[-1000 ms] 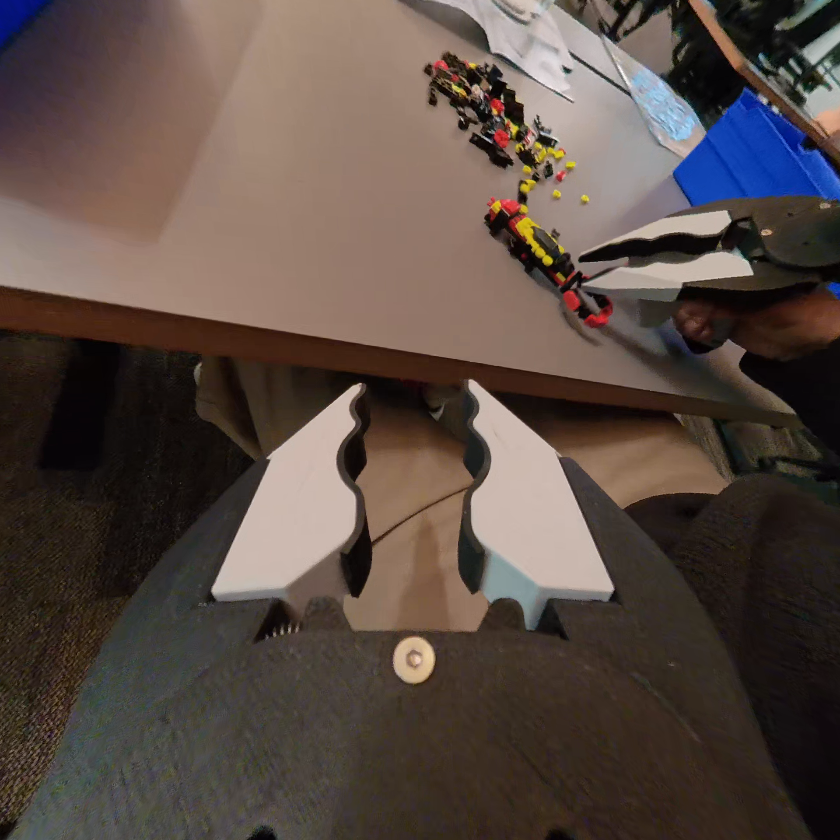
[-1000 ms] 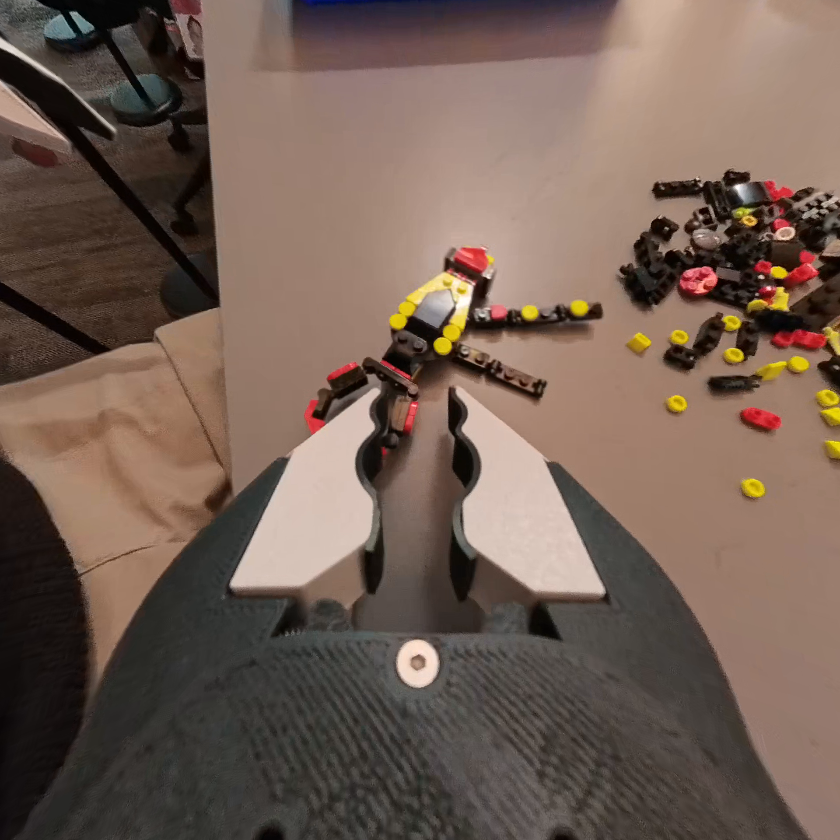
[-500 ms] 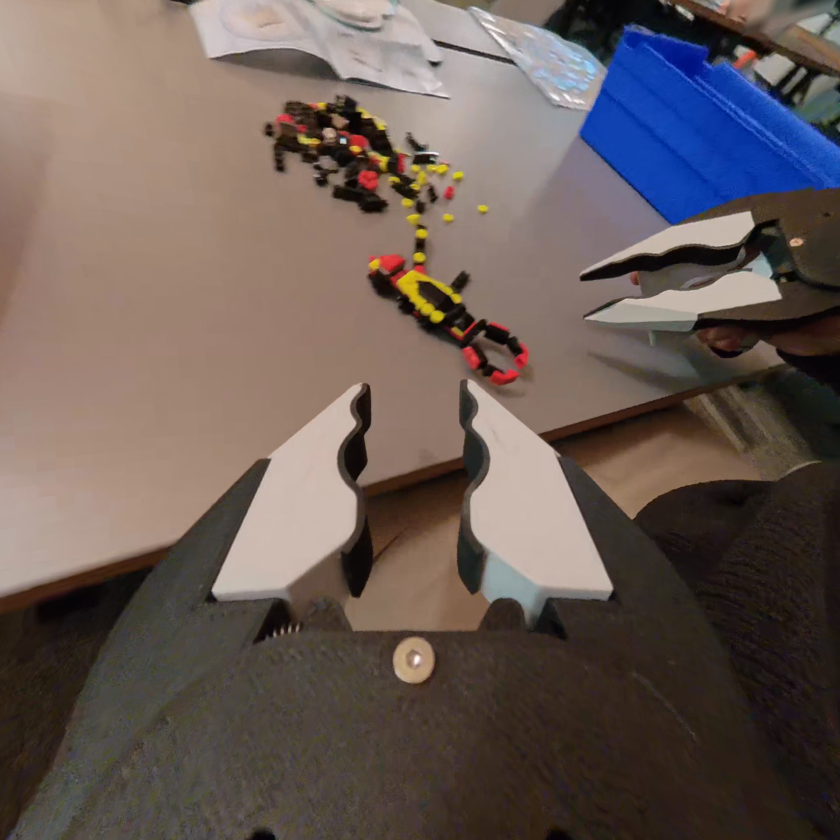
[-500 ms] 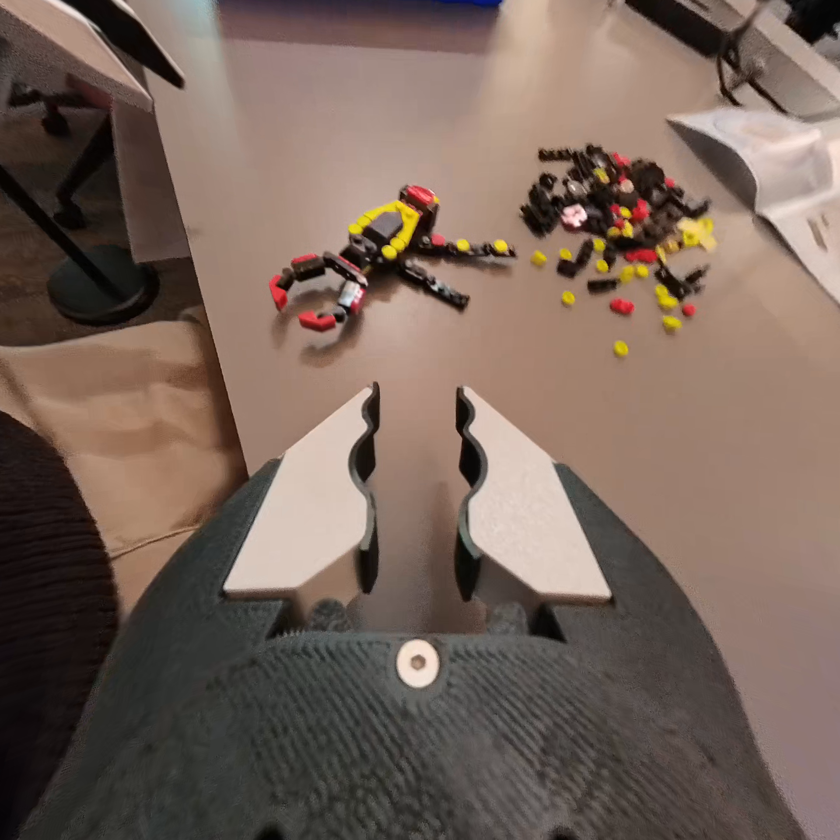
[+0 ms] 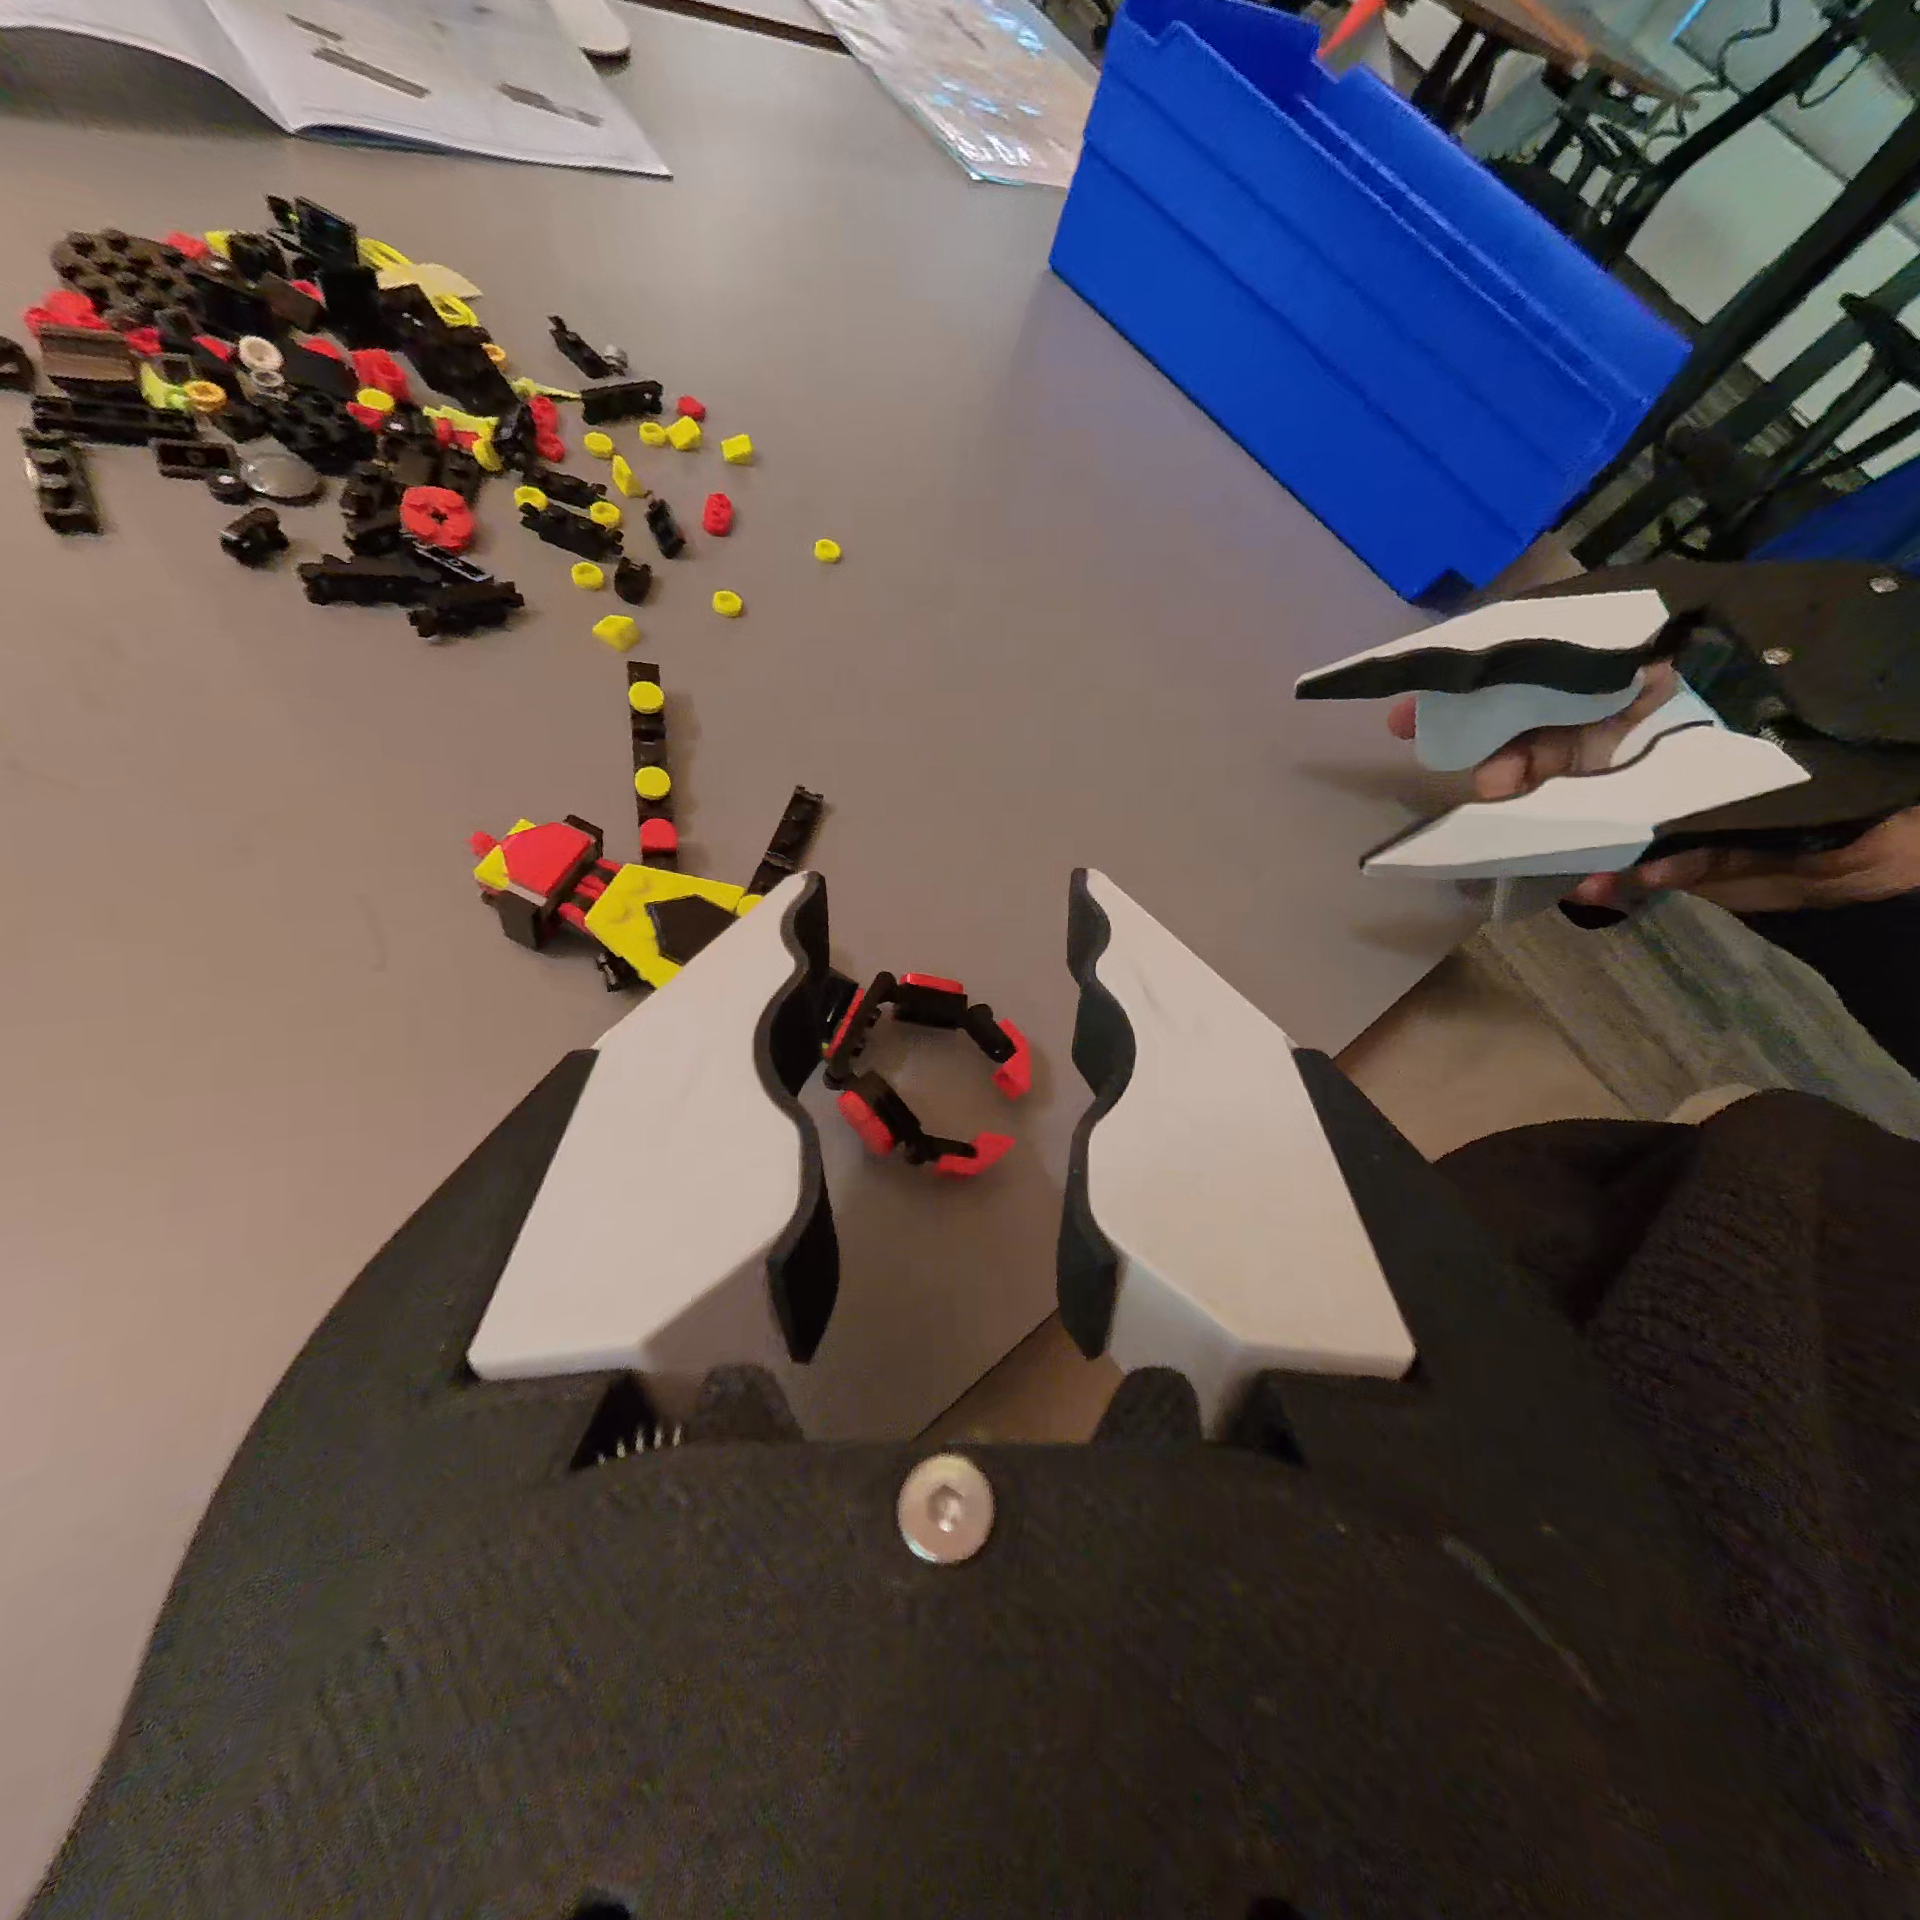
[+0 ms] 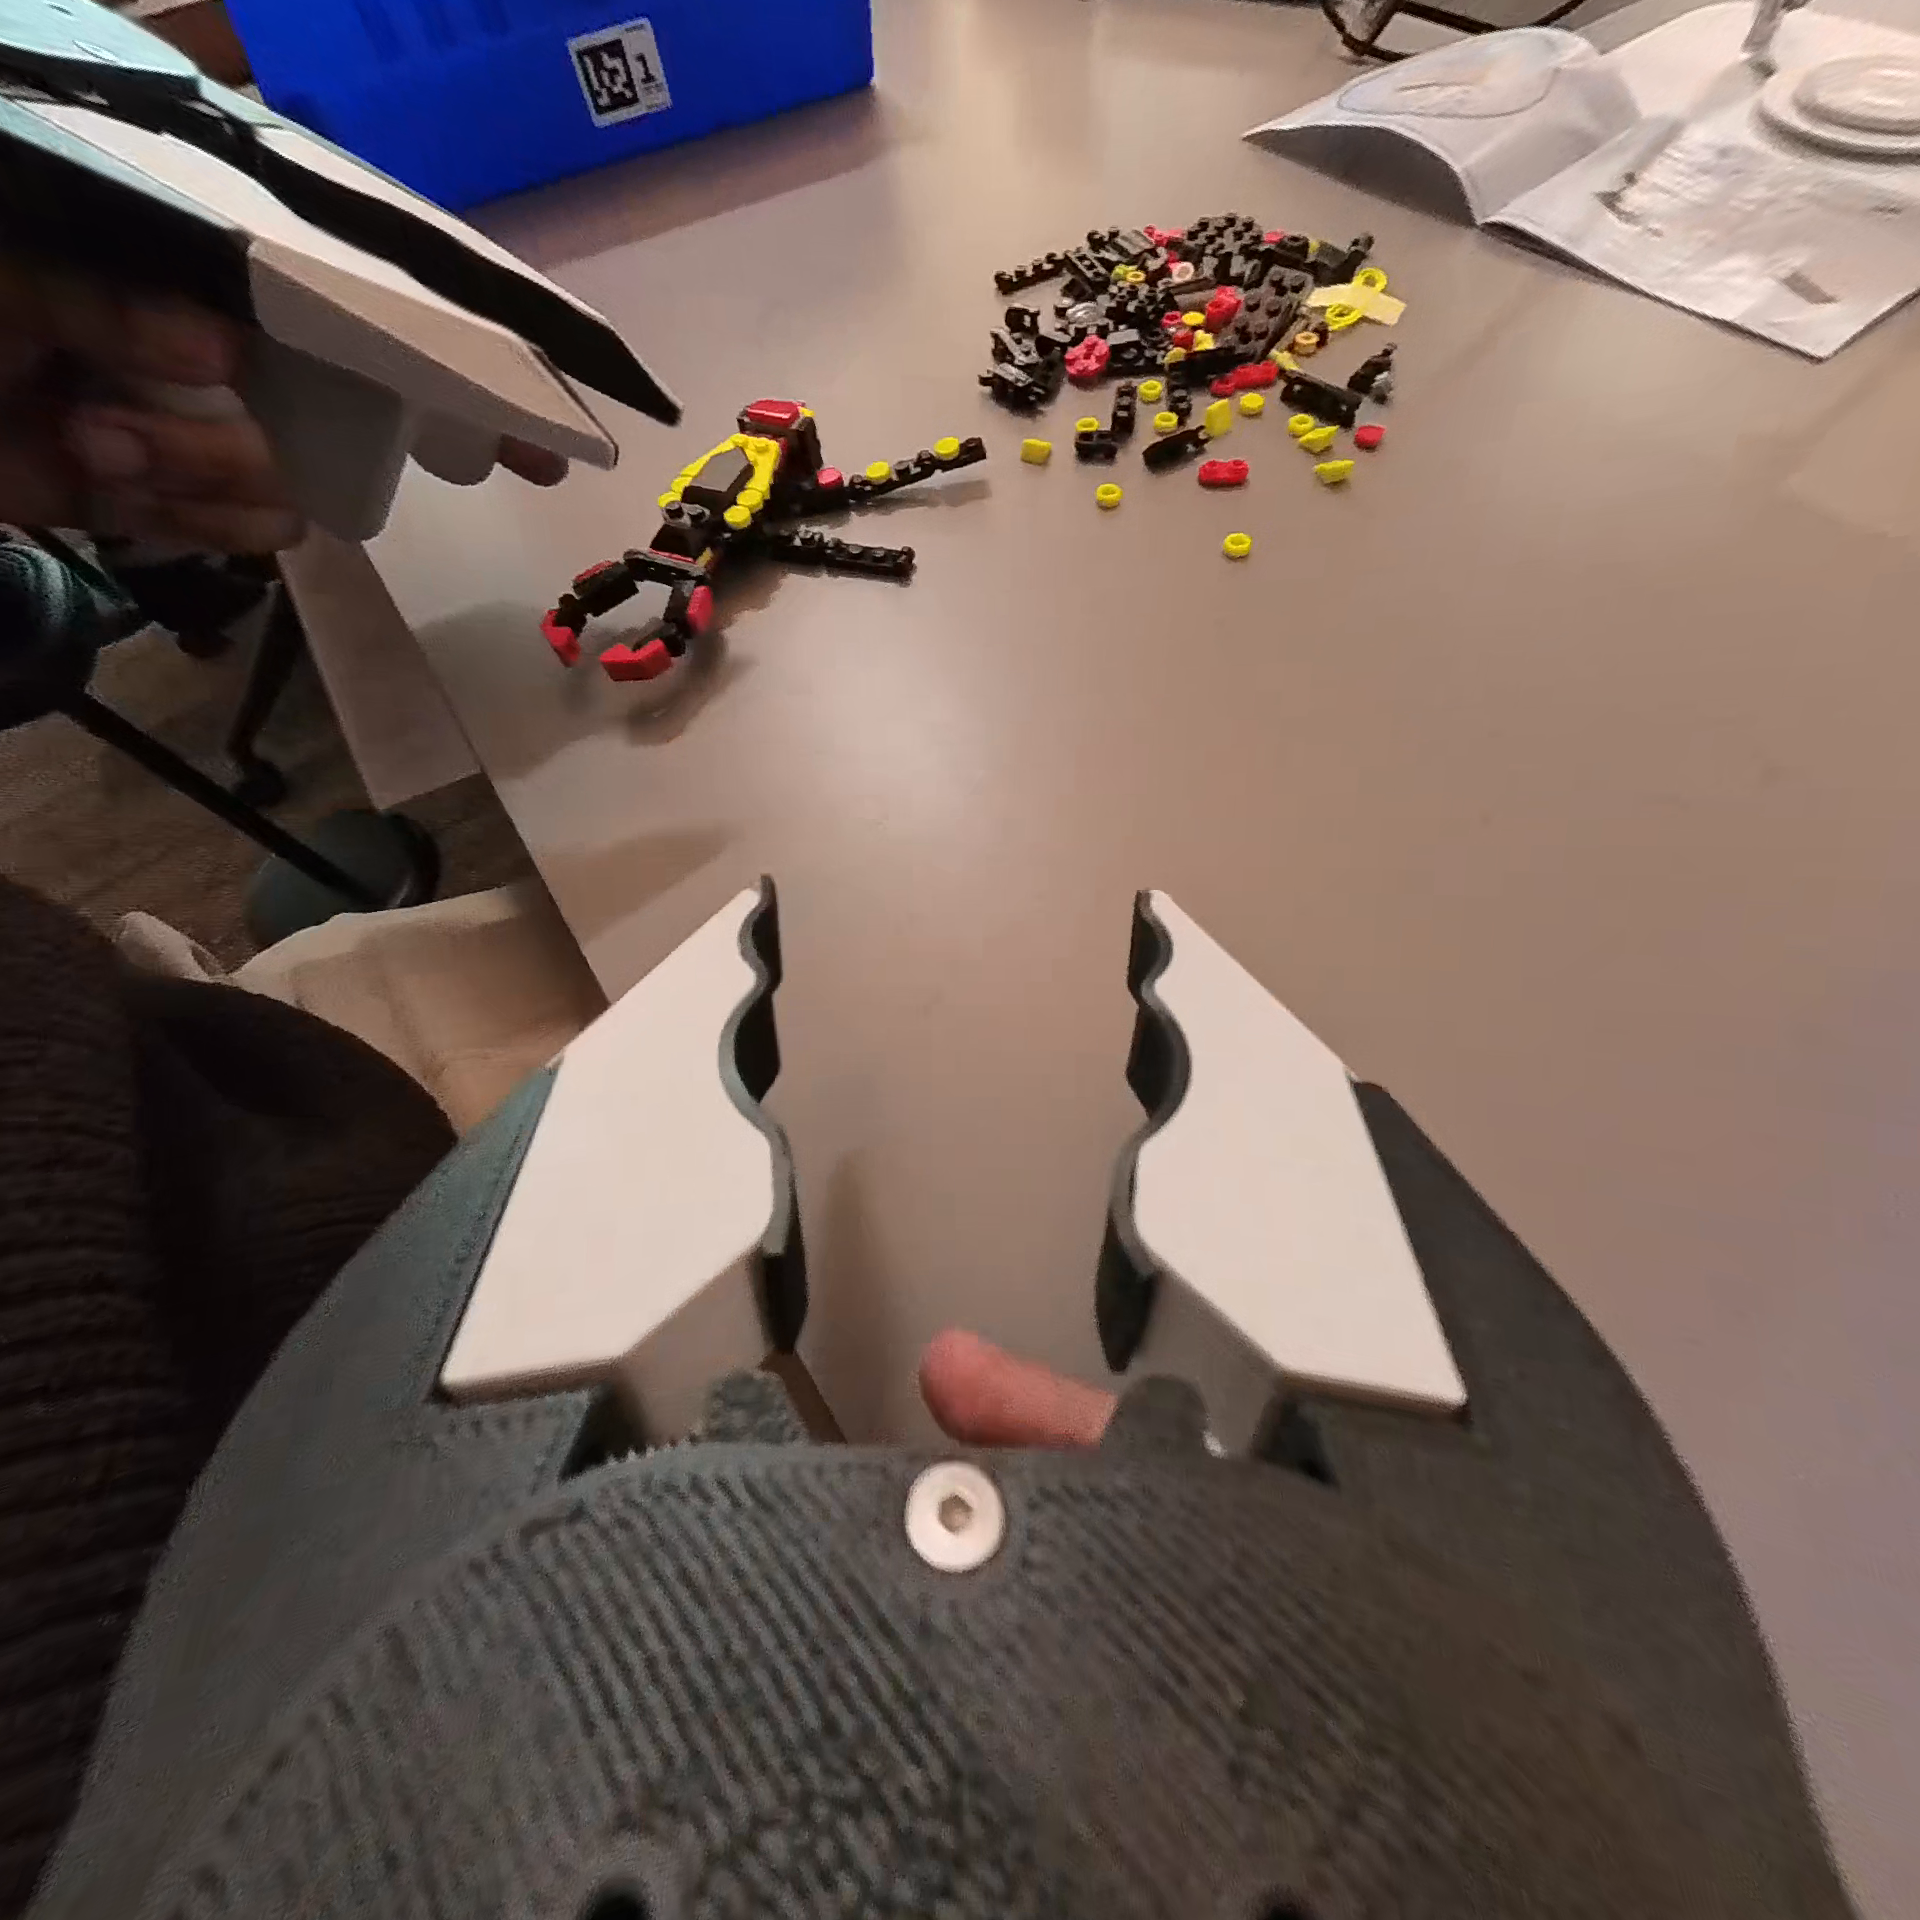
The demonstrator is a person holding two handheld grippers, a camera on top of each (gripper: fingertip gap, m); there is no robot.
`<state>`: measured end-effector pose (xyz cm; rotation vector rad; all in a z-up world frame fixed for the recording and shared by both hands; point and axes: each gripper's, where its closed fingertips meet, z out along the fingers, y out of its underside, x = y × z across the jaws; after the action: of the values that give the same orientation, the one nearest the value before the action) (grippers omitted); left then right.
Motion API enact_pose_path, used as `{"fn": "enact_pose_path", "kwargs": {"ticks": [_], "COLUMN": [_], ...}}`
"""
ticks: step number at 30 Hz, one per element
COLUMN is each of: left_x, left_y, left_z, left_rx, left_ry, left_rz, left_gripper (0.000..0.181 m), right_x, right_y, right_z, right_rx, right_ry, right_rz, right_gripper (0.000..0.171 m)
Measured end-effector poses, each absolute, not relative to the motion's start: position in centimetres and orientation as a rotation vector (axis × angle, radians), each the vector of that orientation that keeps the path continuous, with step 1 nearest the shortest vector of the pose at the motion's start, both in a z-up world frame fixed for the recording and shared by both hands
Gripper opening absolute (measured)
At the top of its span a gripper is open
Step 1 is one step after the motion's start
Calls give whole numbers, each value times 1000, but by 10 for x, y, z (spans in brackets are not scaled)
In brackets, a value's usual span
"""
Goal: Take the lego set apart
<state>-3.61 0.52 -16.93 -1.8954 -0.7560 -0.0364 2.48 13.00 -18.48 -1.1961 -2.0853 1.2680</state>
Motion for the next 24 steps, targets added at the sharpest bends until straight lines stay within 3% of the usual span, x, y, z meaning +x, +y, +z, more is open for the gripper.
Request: {"fn": "enact_pose_path", "kwargs": {"ticks": [16, 19, 20, 24], "left_x": [-49, -44, -48, -87], "left_y": [-41, -42, -45, -51], "left_z": [-173, -162, -150, -109], "left_rx": [-1741, -1672, -1606, -1367], "left_ry": [-944, -899, -860, -805], "left_rz": [-58, -108, -71, 48], "left_gripper": [48, 23, 3, 0], "right_x": [10, -2, -9, -40], "right_y": [91, 90, 90, 94], "right_z": [-173, -172, -169, -137], "right_rx": [-1109, -1108, -1096, -990], "right_ry": [-2125, -2135, -2116, -1867], "right_rz": [1548, 1580, 1600, 1724], "right_gripper": [55, 51, 46, 0]}}
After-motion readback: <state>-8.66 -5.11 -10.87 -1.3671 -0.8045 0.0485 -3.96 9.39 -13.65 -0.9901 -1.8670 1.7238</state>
